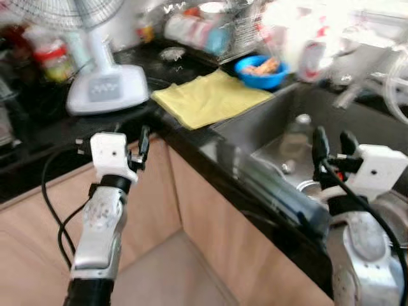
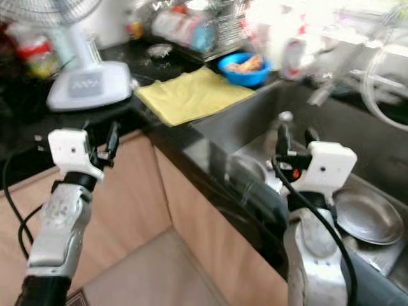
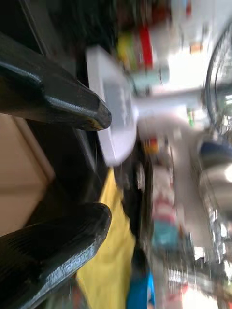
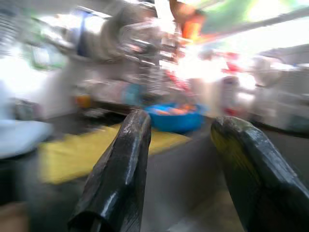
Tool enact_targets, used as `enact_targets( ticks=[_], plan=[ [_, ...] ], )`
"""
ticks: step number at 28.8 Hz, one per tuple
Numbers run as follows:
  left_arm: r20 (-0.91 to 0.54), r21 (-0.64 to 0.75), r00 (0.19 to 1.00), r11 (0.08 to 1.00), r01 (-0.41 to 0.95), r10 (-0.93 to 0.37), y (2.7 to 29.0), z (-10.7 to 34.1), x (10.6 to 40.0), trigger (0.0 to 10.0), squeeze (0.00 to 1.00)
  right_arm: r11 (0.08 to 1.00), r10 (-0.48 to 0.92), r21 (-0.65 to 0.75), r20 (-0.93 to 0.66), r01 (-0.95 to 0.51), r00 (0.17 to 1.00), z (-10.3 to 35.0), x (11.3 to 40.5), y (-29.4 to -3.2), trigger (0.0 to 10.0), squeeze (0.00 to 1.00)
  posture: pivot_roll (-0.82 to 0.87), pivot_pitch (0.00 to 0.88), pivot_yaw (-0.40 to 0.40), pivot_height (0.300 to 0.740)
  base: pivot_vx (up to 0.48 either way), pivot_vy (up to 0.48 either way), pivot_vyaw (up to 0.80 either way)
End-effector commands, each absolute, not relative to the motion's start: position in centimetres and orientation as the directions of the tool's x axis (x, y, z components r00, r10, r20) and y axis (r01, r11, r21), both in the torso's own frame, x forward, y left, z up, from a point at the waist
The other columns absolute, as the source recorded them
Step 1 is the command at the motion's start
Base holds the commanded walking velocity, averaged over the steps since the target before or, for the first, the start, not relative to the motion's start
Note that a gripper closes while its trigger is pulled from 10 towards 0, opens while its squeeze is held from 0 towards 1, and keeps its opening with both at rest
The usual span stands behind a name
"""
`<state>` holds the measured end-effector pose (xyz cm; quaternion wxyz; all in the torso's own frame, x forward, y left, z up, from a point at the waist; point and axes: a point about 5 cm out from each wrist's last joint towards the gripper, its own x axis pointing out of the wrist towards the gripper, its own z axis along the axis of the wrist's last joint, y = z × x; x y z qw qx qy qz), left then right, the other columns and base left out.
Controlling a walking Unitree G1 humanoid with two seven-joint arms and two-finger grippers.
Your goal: Kitchen organization
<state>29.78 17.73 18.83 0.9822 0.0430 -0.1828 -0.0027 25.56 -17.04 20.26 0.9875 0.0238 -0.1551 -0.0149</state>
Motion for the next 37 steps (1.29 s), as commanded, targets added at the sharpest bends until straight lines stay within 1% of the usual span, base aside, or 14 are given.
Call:
enact_targets(
  ticks=[1, 7, 17, 30, 32, 34, 37],
  plan=[
    [0.388, 0.083, 0.921, 0.996, -0.011, -0.022, 17.3, 19.4, 29.7, 10.0, 0.00, 0.998, -0.052, 0.045, 0.310, 0.040, 0.949, 20.5, 25.3, -17.6, 10.0, 0.00, -0.05, 0.000, 0.021, 0.740, 0.000, 0.000, 0.80],
    [0.389, 0.070, 0.921, 0.997, -0.025, -0.004, 17.3, 19.3, 29.6, 10.0, 0.00, 0.999, -0.037, 0.038, 0.318, 0.026, 0.947, 20.7, 25.3, -17.4, 10.0, 0.00, -0.06, 0.000, 0.018, 0.740, 0.000, 0.000, 0.80],
    [0.377, 0.077, 0.925, 0.994, -0.081, 0.047, 18.2, 18.9, 29.5, 10.0, 0.00, 0.999, 0.011, 0.033, 0.318, -0.023, 0.948, 20.8, 25.5, -16.7, 10.0, 0.00, -0.05, 0.000, 0.012, 0.740, 0.000, 0.000, 0.80],
    [0.350, 0.068, 0.935, 0.993, -0.092, 0.063, 18.2, 18.2, 29.3, 10.0, 0.00, 0.997, 0.038, 0.055, 0.306, -0.057, 0.951, 20.5, 25.4, -16.4, 10.0, 0.00, -0.05, 0.000, 0.012, 0.740, 0.000, 0.000, 0.80],
    [0.344, 0.065, 0.936, 0.993, -0.096, 0.068, 18.2, 18.1, 29.3, 10.0, 0.00, 0.996, 0.049, 0.062, 0.302, -0.071, 0.952, 20.5, 25.5, -16.2, 10.0, 0.00, -0.05, 0.000, 0.012, 0.740, 0.000, 0.000, 0.23],
    [0.330, 0.060, 0.941, 0.994, -0.095, 0.070, 18.2, 17.8, 29.3, 10.0, 0.00, 0.992, 0.041, 0.101, 0.301, -0.075, 0.953, 20.4, 25.5, -16.1, 10.0, 0.00, -0.05, 0.000, 0.010, 0.740, 0.000, 0.000, 0.00],
    [0.326, 0.056, 0.943, 0.994, -0.096, 0.072, 18.3, 17.7, 29.2, 10.0, 0.00, 0.992, 0.028, 0.106, 0.293, -0.062, 0.956, 20.2, 25.6, -16.4, 10.0, 0.00, -0.05, 0.000, 0.007, 0.740, 0.000, 0.480, 0.00]
  ],
)
